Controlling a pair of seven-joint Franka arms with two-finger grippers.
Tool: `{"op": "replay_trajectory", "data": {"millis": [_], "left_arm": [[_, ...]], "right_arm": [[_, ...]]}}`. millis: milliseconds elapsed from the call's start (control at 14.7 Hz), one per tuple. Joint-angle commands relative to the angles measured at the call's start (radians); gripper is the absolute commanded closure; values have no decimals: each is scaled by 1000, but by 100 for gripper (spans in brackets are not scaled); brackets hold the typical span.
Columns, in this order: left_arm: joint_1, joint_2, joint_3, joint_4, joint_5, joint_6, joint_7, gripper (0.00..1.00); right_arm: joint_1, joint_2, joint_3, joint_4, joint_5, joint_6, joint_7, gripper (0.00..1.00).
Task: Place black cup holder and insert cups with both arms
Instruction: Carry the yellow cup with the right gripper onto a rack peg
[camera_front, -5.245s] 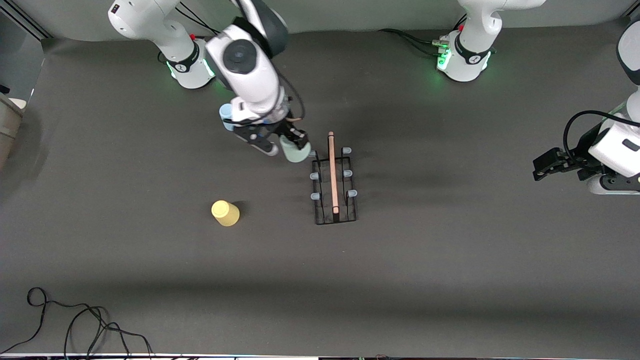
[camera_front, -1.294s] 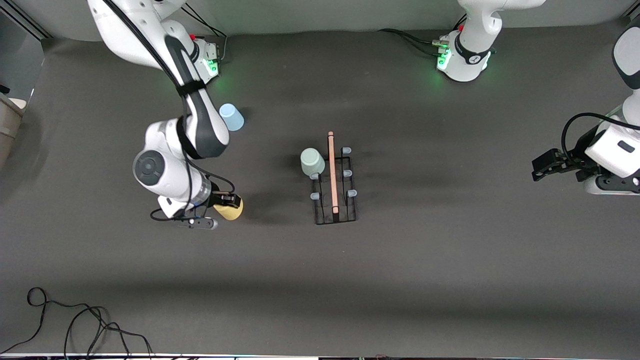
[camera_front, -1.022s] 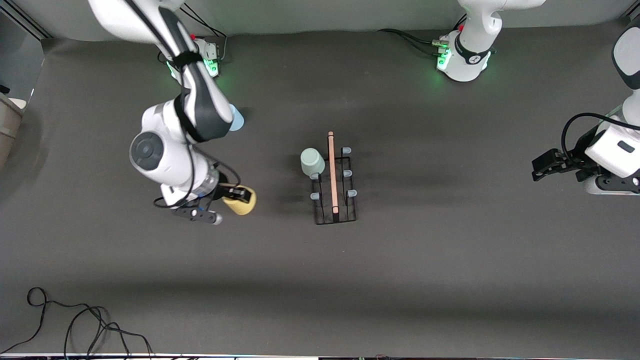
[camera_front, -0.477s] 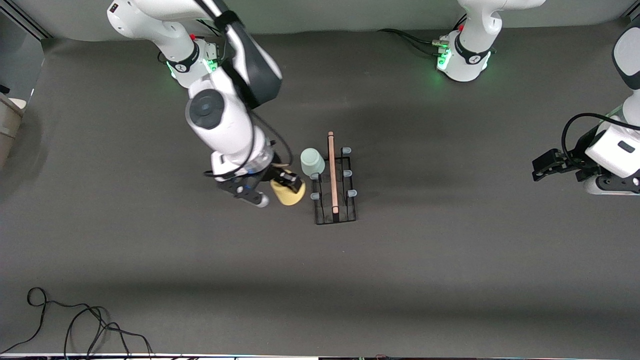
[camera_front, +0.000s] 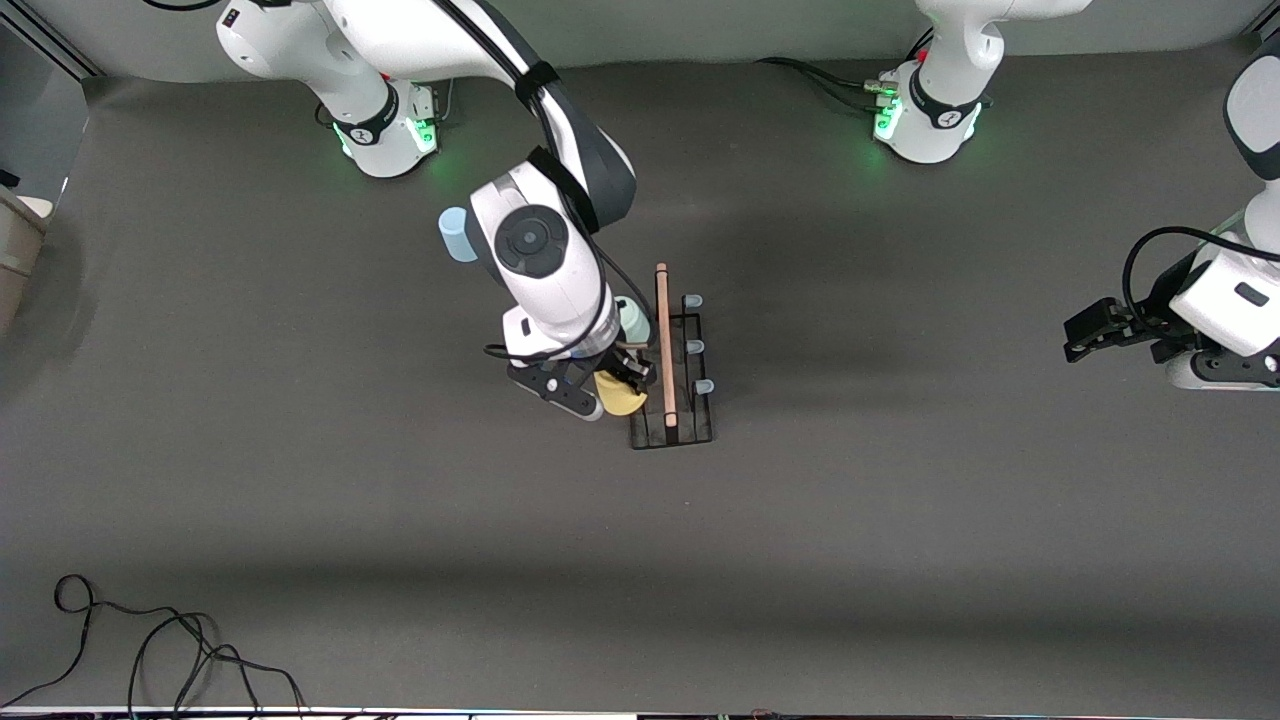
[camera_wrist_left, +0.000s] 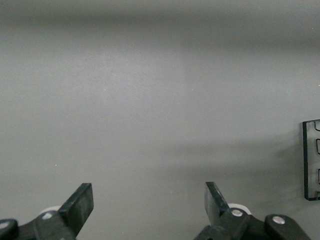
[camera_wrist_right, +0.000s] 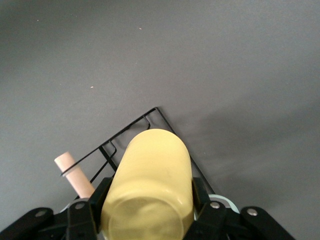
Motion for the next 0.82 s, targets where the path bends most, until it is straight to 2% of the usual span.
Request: {"op": "replay_trajectory", "data": {"millis": [0, 136, 204, 272, 341, 409, 613, 749], "left_arm": [[3, -8, -1, -12, -15, 27, 11, 1], [2, -2, -1, -4, -15, 28, 9, 0], [2, 1, -1, -2, -15, 28, 9, 0], [2, 1, -1, -2, -15, 28, 11, 0], [2, 3, -1, -2, -15, 28, 11, 0], [2, 3, -1, -2, -15, 28, 11, 0], [2, 3, -1, -4, -15, 27, 11, 0], [6, 3, 1, -2, -15, 27, 14, 0]], "right_arm": [[4, 46, -11, 45, -23, 19, 37, 96], [4, 60, -11, 45, -21, 31, 37, 96], [2, 60, -11, 45, -17, 31, 37, 84], [0, 60, -11, 43, -15, 31, 37, 43], [-4, 60, -11, 43, -14, 31, 37, 12], [-9, 60, -11, 43, -14, 31, 37, 0], [-13, 42, -18, 43, -12, 14, 21, 0], [-19, 14, -24, 46, -20, -50, 9, 0]]}}
